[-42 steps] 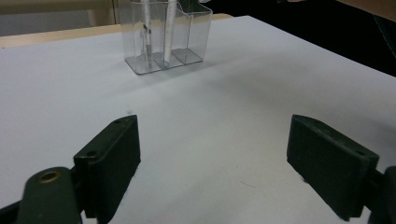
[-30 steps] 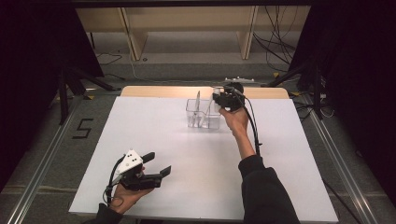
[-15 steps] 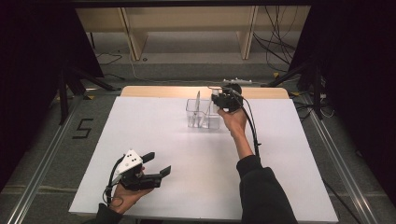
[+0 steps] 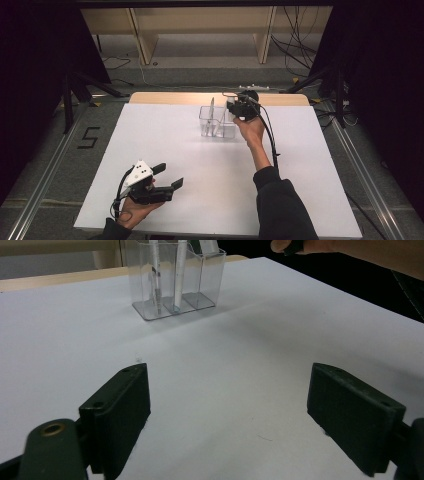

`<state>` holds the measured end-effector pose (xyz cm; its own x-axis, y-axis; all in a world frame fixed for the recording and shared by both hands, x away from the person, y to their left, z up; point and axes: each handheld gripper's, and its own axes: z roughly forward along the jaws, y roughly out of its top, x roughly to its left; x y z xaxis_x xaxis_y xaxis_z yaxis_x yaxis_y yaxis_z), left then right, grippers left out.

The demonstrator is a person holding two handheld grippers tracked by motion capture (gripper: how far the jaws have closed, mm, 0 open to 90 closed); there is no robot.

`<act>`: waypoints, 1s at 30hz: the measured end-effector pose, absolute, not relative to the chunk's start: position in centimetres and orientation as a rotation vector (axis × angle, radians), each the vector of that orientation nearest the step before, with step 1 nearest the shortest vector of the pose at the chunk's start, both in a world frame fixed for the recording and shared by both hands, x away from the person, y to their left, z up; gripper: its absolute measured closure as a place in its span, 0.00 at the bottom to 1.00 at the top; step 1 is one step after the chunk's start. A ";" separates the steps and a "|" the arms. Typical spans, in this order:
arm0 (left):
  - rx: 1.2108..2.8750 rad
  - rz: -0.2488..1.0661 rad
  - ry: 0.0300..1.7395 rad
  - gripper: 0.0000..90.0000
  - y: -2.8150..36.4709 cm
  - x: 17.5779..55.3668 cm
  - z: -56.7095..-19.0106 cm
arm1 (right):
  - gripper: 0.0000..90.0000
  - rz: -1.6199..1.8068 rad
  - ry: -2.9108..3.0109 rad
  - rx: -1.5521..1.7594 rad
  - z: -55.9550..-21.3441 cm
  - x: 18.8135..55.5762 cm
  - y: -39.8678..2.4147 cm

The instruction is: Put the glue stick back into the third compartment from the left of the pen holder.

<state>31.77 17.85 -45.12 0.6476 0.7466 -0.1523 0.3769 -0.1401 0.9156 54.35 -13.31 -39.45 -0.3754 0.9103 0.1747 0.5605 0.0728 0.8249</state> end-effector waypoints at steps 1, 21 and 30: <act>1.752 0.414 0.911 0.19 17.8 31.8 -45.1 | 0.75 1.220 1.971 1.459 -39.5 54.3 -13.3; 1.755 0.415 0.911 0.19 17.8 31.8 -45.1 | 0.51 1.249 1.987 1.516 -40.1 54.2 -13.8; 1.758 0.414 0.909 0.19 17.7 31.7 -45.2 | 0.32 1.257 1.989 1.490 -39.3 53.7 -14.1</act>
